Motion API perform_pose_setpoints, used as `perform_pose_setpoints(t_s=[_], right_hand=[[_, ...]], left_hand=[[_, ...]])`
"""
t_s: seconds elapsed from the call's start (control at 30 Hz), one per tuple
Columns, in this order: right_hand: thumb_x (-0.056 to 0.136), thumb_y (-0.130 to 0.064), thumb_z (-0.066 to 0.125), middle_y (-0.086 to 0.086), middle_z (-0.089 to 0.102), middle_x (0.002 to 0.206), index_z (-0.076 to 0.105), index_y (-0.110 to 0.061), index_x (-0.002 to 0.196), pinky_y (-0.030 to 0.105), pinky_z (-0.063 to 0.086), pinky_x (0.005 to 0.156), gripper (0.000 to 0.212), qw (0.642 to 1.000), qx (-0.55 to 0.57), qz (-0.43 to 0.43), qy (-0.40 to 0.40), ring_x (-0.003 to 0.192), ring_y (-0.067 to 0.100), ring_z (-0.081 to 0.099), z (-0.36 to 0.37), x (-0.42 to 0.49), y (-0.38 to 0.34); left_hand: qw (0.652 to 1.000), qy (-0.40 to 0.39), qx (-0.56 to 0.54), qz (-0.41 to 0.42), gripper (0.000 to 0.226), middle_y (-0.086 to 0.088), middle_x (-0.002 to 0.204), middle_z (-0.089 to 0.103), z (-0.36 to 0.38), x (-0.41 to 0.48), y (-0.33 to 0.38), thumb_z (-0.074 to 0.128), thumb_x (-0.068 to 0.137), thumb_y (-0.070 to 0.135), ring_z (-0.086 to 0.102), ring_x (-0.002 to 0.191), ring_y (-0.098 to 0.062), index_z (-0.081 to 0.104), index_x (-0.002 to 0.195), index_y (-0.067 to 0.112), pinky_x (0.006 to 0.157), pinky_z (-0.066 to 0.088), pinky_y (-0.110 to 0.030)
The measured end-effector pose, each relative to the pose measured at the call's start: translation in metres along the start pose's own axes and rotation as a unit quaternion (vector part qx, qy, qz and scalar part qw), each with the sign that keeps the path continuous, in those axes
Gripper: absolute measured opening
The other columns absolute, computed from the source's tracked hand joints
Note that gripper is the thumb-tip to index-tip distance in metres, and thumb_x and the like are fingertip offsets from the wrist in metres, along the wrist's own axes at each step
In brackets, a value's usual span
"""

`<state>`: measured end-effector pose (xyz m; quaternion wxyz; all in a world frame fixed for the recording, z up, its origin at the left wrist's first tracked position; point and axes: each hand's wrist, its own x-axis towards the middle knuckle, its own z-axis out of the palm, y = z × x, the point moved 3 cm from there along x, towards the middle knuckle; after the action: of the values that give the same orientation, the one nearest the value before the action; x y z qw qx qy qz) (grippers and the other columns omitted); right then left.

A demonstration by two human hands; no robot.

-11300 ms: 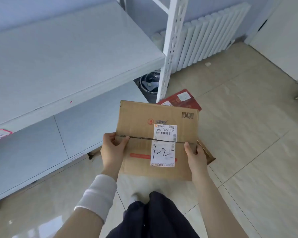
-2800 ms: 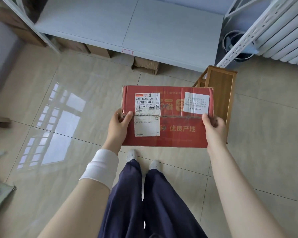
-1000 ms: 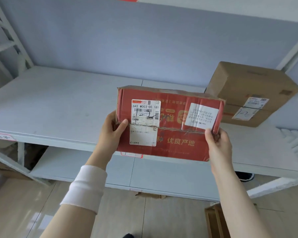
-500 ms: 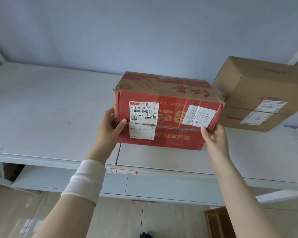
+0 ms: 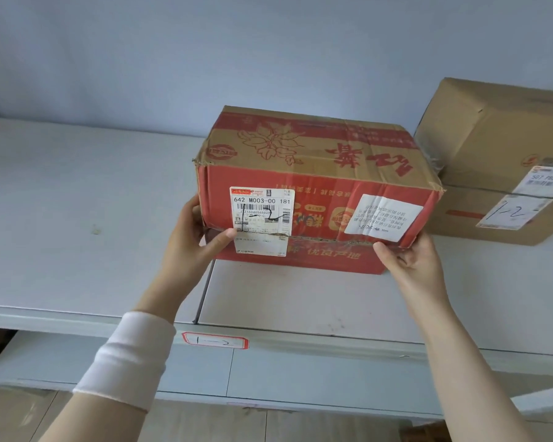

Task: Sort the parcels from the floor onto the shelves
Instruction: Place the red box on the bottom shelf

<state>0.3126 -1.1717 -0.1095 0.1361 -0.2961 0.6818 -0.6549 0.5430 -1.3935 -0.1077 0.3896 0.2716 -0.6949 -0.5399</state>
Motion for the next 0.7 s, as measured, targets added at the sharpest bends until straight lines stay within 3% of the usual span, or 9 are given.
perform_pose_setpoints(t_s=[0.1, 0.2, 0.43, 0.7], right_hand=[[0.081, -0.010, 0.069, -0.008, 0.065, 0.111, 0.051, -0.018, 0.121, 0.018, 0.050, 0.086, 0.045, 1.000, -0.020, -0.009, 0.019, 0.102, 0.005, 0.064, 0.003, 0.007, 0.003], [0.079, -0.010, 0.070, -0.010, 0.065, 0.109, 0.051, -0.016, 0.119, 0.010, 0.050, 0.077, 0.045, 0.999, -0.020, -0.013, 0.034, 0.093, -0.006, 0.064, 0.005, 0.019, 0.004], [0.079, -0.015, 0.071, -0.007, 0.064, 0.115, 0.048, -0.015, 0.126, 0.019, 0.050, 0.086, 0.052, 0.999, -0.023, -0.008, 0.032, 0.104, 0.003, 0.061, 0.016, 0.057, 0.008], [0.082, -0.015, 0.069, -0.004, 0.061, 0.114, 0.048, -0.016, 0.121, 0.005, 0.048, 0.069, 0.045, 0.999, -0.026, 0.000, 0.036, 0.100, 0.005, 0.060, 0.025, 0.087, 0.011]], left_hand=[[0.999, 0.044, 0.019, 0.014, 0.055, 0.009, 0.104, 0.062, 0.006, 0.006, -0.003, 0.072, 0.078, 0.004, 0.060, 0.087, 0.007, 0.044, 0.126, 0.005, 0.080, 0.050, -0.014], [0.998, 0.065, 0.025, 0.012, 0.049, 0.011, 0.100, 0.061, 0.009, 0.015, -0.004, 0.069, 0.078, 0.002, 0.061, 0.083, 0.010, 0.045, 0.120, 0.012, 0.079, 0.052, -0.015], [0.997, 0.063, 0.046, 0.001, 0.046, 0.013, 0.096, 0.060, 0.014, 0.055, -0.006, 0.070, 0.079, 0.005, 0.061, 0.078, 0.011, 0.045, 0.116, 0.015, 0.073, 0.052, -0.012], [0.997, 0.052, 0.053, -0.011, 0.048, 0.013, 0.097, 0.058, 0.021, 0.084, -0.013, 0.068, 0.081, 0.006, 0.058, 0.086, 0.000, 0.042, 0.121, 0.012, 0.079, 0.049, -0.019]])
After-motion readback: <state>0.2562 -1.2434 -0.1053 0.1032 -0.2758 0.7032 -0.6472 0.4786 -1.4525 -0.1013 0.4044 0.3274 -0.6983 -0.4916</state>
